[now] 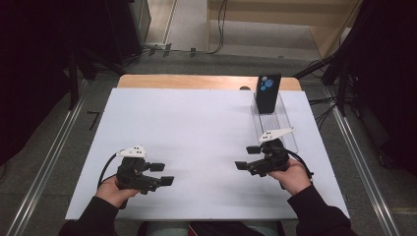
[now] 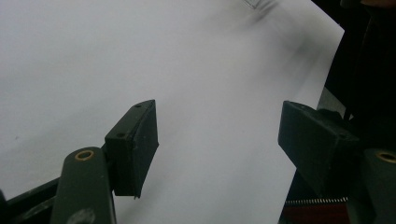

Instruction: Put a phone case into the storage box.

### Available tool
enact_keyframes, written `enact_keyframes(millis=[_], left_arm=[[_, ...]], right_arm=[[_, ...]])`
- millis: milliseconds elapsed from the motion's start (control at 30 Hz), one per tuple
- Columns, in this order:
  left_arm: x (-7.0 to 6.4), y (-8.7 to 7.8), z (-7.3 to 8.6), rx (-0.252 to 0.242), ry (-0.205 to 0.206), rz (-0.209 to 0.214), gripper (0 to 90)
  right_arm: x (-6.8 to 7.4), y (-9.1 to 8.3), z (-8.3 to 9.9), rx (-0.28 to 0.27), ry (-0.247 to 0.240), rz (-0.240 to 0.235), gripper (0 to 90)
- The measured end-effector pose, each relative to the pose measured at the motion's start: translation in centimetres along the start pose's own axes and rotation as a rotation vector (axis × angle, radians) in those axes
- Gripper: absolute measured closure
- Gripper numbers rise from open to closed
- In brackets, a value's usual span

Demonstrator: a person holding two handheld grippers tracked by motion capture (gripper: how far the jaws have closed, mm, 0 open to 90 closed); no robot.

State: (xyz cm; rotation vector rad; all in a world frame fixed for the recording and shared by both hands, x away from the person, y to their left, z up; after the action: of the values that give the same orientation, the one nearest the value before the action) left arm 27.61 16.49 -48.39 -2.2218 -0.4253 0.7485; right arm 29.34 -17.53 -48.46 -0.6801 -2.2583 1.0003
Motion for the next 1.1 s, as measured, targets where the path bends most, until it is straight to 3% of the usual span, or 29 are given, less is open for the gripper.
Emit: enact_keyframes(millis=[433,1100], left_arm=[[0.1,-0.5,0.5,-0.014,-0.013,0.001,28.8],[0.1,-0.6,0.9,-0.015,-0.009,0.0,28.8]], right_arm=[[0.4,-0.8,2.4,0.023,0.015,0.01,19.4],[-0.2,-2.1,5.6,0.032,0.051,0.037,19.0]])
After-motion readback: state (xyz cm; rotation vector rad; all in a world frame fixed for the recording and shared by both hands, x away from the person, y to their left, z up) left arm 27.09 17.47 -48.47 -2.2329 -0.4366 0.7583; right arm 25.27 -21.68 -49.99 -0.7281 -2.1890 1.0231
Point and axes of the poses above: each handheld gripper's, and its own axes: y roughly forward along the jaws, z roughly out of its underside, x roughly to its left, the point moved 5 cm from there along y, roughly forward along the jaws, and after that the axes turned 10 degrees about x, right-handed, at the moved point
